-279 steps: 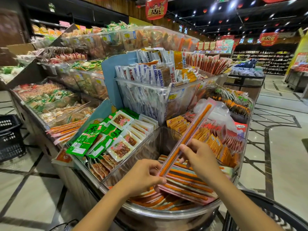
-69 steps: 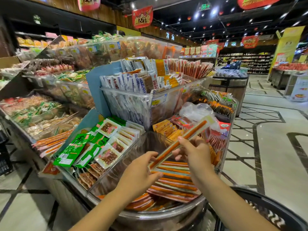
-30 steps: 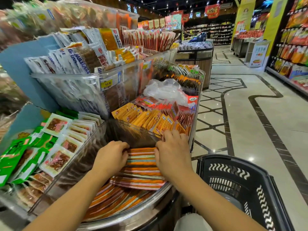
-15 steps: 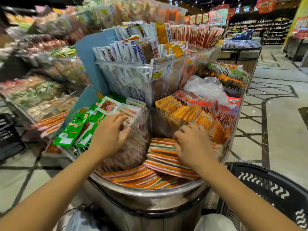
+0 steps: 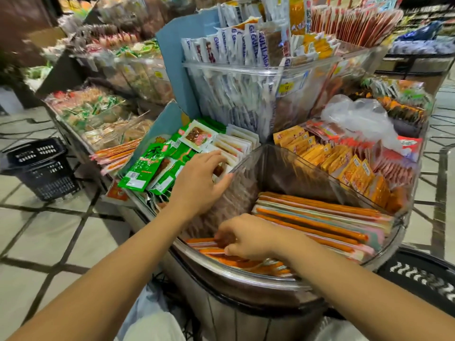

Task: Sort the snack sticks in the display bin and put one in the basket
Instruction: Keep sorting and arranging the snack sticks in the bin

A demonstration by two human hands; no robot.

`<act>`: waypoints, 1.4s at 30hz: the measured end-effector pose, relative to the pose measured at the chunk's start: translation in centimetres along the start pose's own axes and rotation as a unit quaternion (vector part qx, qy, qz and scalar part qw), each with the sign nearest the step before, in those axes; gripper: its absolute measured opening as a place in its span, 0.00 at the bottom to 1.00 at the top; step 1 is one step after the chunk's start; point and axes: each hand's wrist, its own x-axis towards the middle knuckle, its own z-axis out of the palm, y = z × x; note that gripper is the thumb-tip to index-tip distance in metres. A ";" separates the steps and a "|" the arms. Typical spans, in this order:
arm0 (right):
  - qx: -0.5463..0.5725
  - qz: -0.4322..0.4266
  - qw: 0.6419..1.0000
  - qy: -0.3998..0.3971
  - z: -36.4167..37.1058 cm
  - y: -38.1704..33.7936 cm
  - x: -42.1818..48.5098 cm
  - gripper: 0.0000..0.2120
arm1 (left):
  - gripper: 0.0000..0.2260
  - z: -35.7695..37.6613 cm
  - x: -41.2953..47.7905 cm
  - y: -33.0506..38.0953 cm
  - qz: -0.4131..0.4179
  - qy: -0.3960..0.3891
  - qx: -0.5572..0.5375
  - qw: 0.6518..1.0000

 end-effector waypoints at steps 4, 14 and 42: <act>0.022 -0.023 0.999 0.016 0.2 0.0 0.4 0.20 | 0.14 0.2 0.1 -0.1 -0.002 0.007 -0.006 1.000; 0.007 -0.066 0.997 0.036 0.4 -0.1 0.7 0.12 | 0.13 0.2 0.1 0.0 0.000 0.014 -0.009 1.000; 0.436 0.035 0.779 0.450 -7.8 2.3 -9.0 0.08 | 0.10 -0.2 0.0 1.3 0.150 0.054 0.111 0.981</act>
